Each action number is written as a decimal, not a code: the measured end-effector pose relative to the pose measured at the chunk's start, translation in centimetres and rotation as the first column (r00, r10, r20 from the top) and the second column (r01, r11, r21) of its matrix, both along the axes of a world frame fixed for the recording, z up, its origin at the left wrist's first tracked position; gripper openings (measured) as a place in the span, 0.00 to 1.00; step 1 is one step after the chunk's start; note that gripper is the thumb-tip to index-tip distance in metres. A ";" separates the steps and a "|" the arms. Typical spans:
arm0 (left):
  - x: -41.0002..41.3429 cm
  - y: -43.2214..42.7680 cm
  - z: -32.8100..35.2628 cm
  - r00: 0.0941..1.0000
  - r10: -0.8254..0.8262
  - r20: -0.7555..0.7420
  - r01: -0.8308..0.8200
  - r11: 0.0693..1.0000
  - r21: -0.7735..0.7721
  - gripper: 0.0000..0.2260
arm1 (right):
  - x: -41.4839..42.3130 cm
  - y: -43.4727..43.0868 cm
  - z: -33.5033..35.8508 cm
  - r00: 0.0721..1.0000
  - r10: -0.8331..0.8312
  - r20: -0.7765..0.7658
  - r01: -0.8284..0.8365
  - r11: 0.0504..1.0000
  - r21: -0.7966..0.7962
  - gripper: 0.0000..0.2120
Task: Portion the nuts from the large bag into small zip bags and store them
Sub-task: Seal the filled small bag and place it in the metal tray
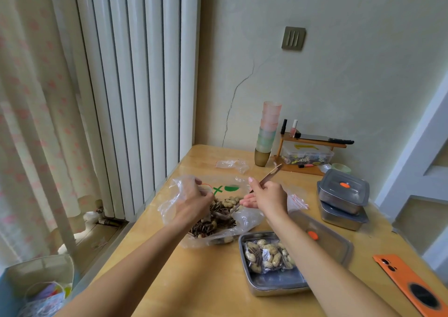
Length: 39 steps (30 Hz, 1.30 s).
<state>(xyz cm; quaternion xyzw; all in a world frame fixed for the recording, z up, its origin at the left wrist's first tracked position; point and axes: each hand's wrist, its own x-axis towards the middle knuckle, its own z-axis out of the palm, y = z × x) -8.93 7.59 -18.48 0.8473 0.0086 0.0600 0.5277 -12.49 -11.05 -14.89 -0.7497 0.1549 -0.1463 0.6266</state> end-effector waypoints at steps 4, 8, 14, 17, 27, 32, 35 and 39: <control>0.3 0.1 -0.5 0.999 -0.051 -0.004 0.051 0.999 0.004 0.16 | 0.6 0.0 -1.0 0.996 -0.071 0.050 0.069 0.997 0.038 0.16; 0.5 -0.2 -0.6 0.999 -0.034 0.009 0.034 0.999 0.035 0.13 | 0.9 0.5 -1.6 0.987 -0.081 0.139 0.086 0.996 -0.032 0.14; 1.2 0.0 -1.1 0.997 -0.072 -0.015 0.072 0.997 0.034 0.16 | 1.5 1.0 -2.9 0.984 -0.042 0.171 0.075 0.979 -0.188 0.08; 0.9 -0.1 -1.4 0.993 -0.082 -0.081 0.090 0.991 0.099 0.13 | 1.6 1.2 -3.4 0.990 -0.028 0.139 0.049 0.987 -0.152 0.05; 1.5 -0.3 -1.5 0.999 -0.039 -0.023 0.041 0.995 0.091 0.19 | 1.4 -0.2 -2.6 0.993 -0.118 -0.004 0.118 0.991 0.071 0.11; 1.4 -0.7 -1.5 0.997 -0.074 -0.031 0.077 0.991 0.111 0.24 | 0.6 -1.0 0.0 0.986 -0.148 0.074 0.151 0.988 -0.044 0.16; 1.4 -0.9 -1.9 0.995 -0.097 -0.032 0.101 0.987 0.127 0.25 | 0.0 -1.2 1.6 0.981 -0.157 0.112 0.167 0.982 -0.088 0.18; 1.7 -1.2 -2.7 0.986 -0.165 -0.026 0.167 0.967 0.190 0.24 | -0.8 -1.2 2.8 0.977 -0.135 0.163 0.158 0.978 -0.139 0.19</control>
